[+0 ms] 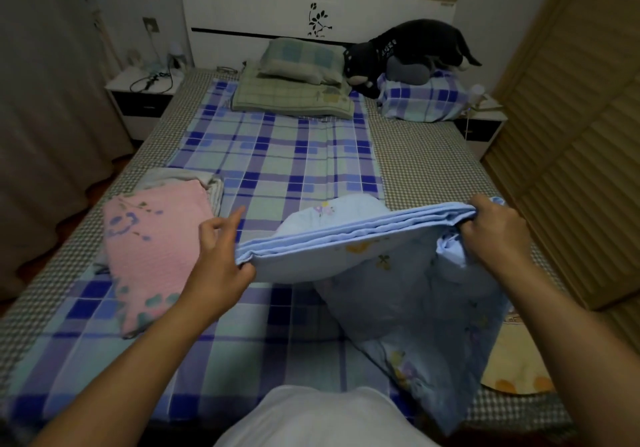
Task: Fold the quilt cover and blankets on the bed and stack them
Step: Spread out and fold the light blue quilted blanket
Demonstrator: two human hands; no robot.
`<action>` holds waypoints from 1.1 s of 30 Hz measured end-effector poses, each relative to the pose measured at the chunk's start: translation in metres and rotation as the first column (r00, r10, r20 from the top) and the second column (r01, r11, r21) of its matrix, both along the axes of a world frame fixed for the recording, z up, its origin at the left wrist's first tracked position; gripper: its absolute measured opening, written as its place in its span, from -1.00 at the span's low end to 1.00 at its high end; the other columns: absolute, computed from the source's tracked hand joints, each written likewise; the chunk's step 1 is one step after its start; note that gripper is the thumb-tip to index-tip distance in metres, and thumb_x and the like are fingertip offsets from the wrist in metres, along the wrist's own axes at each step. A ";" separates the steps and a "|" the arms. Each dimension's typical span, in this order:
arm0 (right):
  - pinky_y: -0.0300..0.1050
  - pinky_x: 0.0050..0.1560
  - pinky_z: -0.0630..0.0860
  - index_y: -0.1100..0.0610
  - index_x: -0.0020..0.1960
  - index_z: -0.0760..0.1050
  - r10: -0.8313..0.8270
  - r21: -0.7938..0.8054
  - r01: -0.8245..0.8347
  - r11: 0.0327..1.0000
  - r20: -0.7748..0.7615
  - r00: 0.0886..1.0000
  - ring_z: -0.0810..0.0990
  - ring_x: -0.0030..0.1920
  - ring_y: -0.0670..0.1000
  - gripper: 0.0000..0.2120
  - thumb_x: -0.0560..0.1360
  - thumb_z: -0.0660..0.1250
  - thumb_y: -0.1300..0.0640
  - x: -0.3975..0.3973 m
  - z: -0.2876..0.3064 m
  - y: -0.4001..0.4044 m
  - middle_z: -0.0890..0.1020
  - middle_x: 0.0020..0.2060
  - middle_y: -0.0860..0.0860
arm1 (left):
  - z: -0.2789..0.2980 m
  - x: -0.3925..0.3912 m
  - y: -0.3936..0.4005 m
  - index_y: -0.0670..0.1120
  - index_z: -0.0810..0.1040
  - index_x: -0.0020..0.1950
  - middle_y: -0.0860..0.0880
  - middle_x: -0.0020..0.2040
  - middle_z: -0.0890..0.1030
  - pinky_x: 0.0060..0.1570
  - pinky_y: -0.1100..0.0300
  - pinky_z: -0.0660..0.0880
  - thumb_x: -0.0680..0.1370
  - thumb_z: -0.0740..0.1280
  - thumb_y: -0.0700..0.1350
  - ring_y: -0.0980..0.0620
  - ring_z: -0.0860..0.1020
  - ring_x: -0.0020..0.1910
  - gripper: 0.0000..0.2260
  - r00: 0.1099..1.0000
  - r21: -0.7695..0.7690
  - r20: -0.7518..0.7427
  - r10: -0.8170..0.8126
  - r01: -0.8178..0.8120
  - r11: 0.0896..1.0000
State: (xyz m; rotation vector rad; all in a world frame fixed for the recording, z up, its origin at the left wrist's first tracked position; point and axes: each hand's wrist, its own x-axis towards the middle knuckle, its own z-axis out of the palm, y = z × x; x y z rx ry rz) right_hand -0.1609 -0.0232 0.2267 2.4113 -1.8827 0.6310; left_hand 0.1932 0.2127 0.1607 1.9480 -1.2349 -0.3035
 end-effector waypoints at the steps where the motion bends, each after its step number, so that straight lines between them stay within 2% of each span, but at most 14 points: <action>1: -0.05 -0.35 0.29 0.14 -0.17 0.44 0.017 -0.024 -0.016 1.000 0.014 1.000 0.55 -0.23 0.32 -0.97 0.43 0.29 0.22 0.001 -0.001 0.008 0.56 -0.25 0.27 | -0.008 0.007 -0.003 0.04 0.43 0.39 -0.01 0.20 0.36 -0.13 0.18 0.54 0.43 0.37 -0.25 0.02 0.47 -0.03 -0.46 0.998 0.122 0.055 -0.023 0.016 0.992; 4: -0.14 -0.42 0.09 0.13 -0.21 0.45 0.091 -0.058 -0.090 0.994 0.017 0.996 0.48 -0.35 0.24 -0.92 0.39 0.34 0.26 0.005 -0.012 0.044 0.50 -0.34 0.17 | -0.032 0.019 0.001 -0.11 0.64 -0.20 -0.13 -0.23 0.60 -0.35 0.14 0.41 0.35 0.28 -0.10 -0.10 0.56 -0.26 -0.84 0.993 0.323 0.113 -0.017 -0.020 0.946; 6: -0.12 -0.42 0.20 0.09 -0.20 0.46 0.174 0.019 -0.173 0.985 -0.041 0.984 0.53 -0.32 0.27 -0.89 0.36 0.38 0.23 0.001 -0.034 0.070 0.54 -0.32 0.14 | -0.065 0.025 0.019 -0.13 0.67 -0.25 -0.22 -0.28 0.64 -0.28 0.08 0.42 0.38 0.24 -0.05 -0.18 0.58 -0.25 -0.76 0.994 0.403 0.041 0.103 -0.111 0.908; 8: -0.05 -0.42 0.33 0.06 -0.20 0.43 0.250 0.138 -0.236 0.962 -0.095 0.964 0.56 -0.30 0.26 -0.86 0.35 0.40 0.16 -0.006 -0.064 0.092 0.56 -0.32 0.09 | -0.094 0.022 0.047 -0.09 0.71 -0.05 -0.25 -0.12 0.67 -0.13 0.00 0.50 0.49 0.25 -0.06 -0.24 0.60 -0.10 -0.74 0.946 0.474 -0.160 0.281 -0.176 0.863; 9: -0.03 -0.42 0.36 0.05 -0.20 0.42 0.269 0.204 -0.245 0.948 -0.104 0.957 0.57 -0.29 0.25 -0.86 0.37 0.39 0.14 -0.010 -0.078 0.102 0.56 -0.32 0.07 | -0.108 0.015 0.061 -0.07 0.69 0.04 -0.22 -0.04 0.66 -0.13 -0.02 0.54 0.53 0.26 -0.08 -0.23 0.58 -0.07 -0.77 0.833 0.528 -0.375 0.406 -0.168 0.832; 11: -0.02 -0.40 0.34 0.04 -0.19 0.40 0.269 0.318 -0.220 0.922 -0.119 0.956 0.57 -0.27 0.24 -0.87 0.40 0.37 0.11 -0.016 -0.108 0.121 0.56 -0.32 0.07 | -0.128 -0.010 0.087 -0.12 0.62 0.05 -0.20 -0.03 0.59 -0.26 -0.01 0.60 0.59 0.28 -0.22 -0.15 0.53 -0.11 -0.86 0.351 0.621 -0.706 0.614 -0.110 0.776; 13: -0.01 -0.41 0.34 0.02 -0.20 0.38 0.262 0.393 -0.200 0.898 -0.111 0.959 0.57 -0.31 0.22 -0.85 0.42 0.36 0.09 -0.024 -0.136 0.138 0.55 -0.33 0.06 | -0.138 -0.027 0.106 -0.23 0.54 0.02 -0.25 -0.11 0.59 -0.45 0.01 0.63 0.60 0.21 -0.35 -0.17 0.57 -0.19 -0.87 -0.023 0.660 -0.745 0.667 -0.175 0.731; 14: -0.01 -0.42 0.34 0.00 -0.21 0.35 0.266 0.424 -0.201 0.883 -0.099 0.959 0.56 -0.33 0.21 -0.82 0.42 0.36 0.07 -0.028 -0.149 0.146 0.55 -0.34 0.05 | -0.142 -0.030 0.111 -0.26 0.52 0.02 -0.26 -0.16 0.61 -0.45 0.04 0.62 0.59 0.18 -0.37 -0.18 0.59 -0.23 -0.86 -0.098 0.661 -0.746 0.659 -0.235 0.713; 17: -0.02 -0.39 0.36 -0.03 -0.21 0.29 0.276 0.517 -0.198 0.833 -0.077 0.958 0.58 -0.30 0.20 -0.77 0.47 0.34 -0.02 -0.041 -0.182 0.164 0.57 -0.31 0.03 | -0.148 -0.027 0.110 -0.23 0.52 -0.01 -0.23 -0.07 0.60 -0.25 0.02 0.62 0.57 0.18 -0.23 -0.13 0.59 -0.21 -0.85 -0.075 0.597 -0.773 0.630 -0.423 0.682; 19: -0.02 -0.37 0.37 -0.03 -0.22 0.29 0.280 0.566 -0.193 0.801 -0.069 0.958 0.59 -0.27 0.17 -0.74 0.48 0.35 -0.05 -0.046 -0.199 0.172 0.58 -0.30 0.03 | -0.145 -0.023 0.103 -0.21 0.53 0.00 -0.24 0.04 0.56 -0.42 0.13 0.60 0.59 0.26 -0.23 -0.08 0.56 -0.21 -0.92 0.046 0.559 -0.753 0.657 -0.484 0.674; 22: 0.00 -0.27 0.43 0.02 -0.18 0.34 0.319 0.693 -0.171 0.700 -0.088 0.944 0.62 -0.17 0.12 -0.78 0.48 0.36 -0.02 -0.050 -0.217 0.179 0.62 -0.23 0.04 | -0.140 -0.015 0.097 -0.15 0.36 0.43 -0.20 0.16 0.49 -0.37 0.05 0.59 0.57 0.30 -0.36 -0.12 0.55 -0.20 -0.56 0.266 0.595 -0.669 0.694 -0.368 0.715; 24: -0.04 -0.17 0.46 0.04 -0.03 0.41 0.353 0.804 -0.106 0.585 -0.135 0.926 0.63 -0.06 0.09 -0.80 0.44 0.35 0.00 -0.054 -0.224 0.184 0.65 -0.10 0.06 | -0.135 -0.008 0.102 -0.25 0.40 0.35 -0.19 0.03 0.54 -0.27 0.02 0.57 0.54 0.29 -0.39 -0.13 0.54 -0.20 -0.63 0.231 0.738 -0.614 0.754 -0.171 0.653; 29: -0.11 0.16 0.46 0.07 0.40 0.37 0.568 0.954 0.111 0.278 -0.257 0.782 0.56 0.27 0.10 -0.41 0.43 0.44 -0.02 -0.050 -0.247 0.208 0.56 0.30 0.09 | -0.138 -0.013 0.133 -0.26 0.50 -0.10 -0.17 -0.31 0.59 -0.36 0.13 0.52 0.43 0.25 -0.36 -0.16 0.52 -0.27 -0.91 0.264 0.905 -0.426 0.865 0.114 0.411; 33: -0.03 0.00 0.47 0.19 0.22 0.53 0.473 0.935 0.156 0.319 -0.300 0.828 0.59 0.16 0.15 -0.69 0.53 0.29 0.08 -0.033 -0.250 0.226 0.61 0.16 0.14 | -0.147 -0.016 0.134 -0.29 0.43 -0.16 -0.19 -0.23 0.56 -0.21 -0.07 0.63 0.48 0.12 -0.33 -0.19 0.60 -0.18 -0.89 0.080 0.891 -0.454 0.887 0.068 0.449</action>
